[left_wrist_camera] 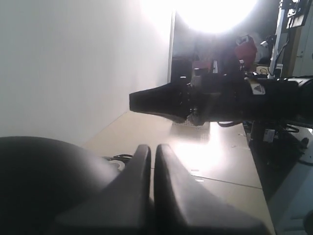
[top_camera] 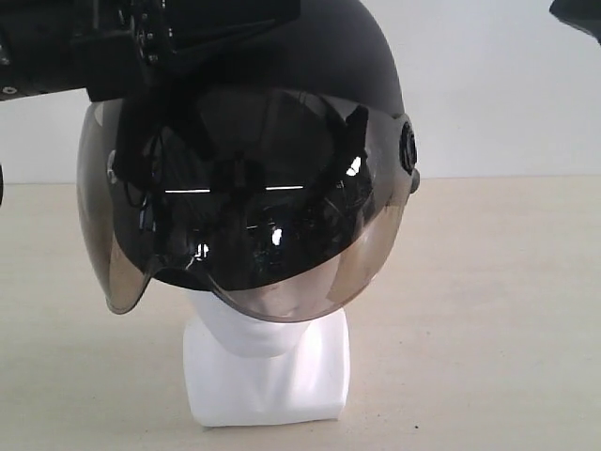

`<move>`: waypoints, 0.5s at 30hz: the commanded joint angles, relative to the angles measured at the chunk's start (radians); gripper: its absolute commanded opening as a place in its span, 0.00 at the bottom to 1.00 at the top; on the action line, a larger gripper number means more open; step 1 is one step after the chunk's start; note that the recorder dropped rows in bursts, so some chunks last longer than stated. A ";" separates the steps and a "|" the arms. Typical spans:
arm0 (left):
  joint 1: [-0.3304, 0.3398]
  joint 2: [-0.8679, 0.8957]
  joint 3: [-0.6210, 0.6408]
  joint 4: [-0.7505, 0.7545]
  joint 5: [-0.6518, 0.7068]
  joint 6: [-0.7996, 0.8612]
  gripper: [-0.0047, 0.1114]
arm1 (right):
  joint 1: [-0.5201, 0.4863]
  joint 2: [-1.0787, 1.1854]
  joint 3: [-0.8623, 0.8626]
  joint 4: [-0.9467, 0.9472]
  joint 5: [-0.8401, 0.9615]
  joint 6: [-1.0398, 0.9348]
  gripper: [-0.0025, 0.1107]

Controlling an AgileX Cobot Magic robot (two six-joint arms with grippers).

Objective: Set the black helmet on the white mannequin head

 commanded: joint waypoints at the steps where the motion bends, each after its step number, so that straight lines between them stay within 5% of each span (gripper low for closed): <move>1: -0.003 0.023 -0.005 0.031 0.057 -0.010 0.08 | 0.038 -0.023 -0.099 -0.043 0.176 -0.117 0.02; 8: -0.001 0.023 -0.026 0.029 0.061 -0.002 0.08 | 0.401 -0.019 -0.287 -0.041 0.364 -0.447 0.02; 15: -0.001 0.012 -0.065 0.035 0.107 -0.002 0.08 | 0.440 0.067 -0.428 -0.014 0.572 -0.471 0.02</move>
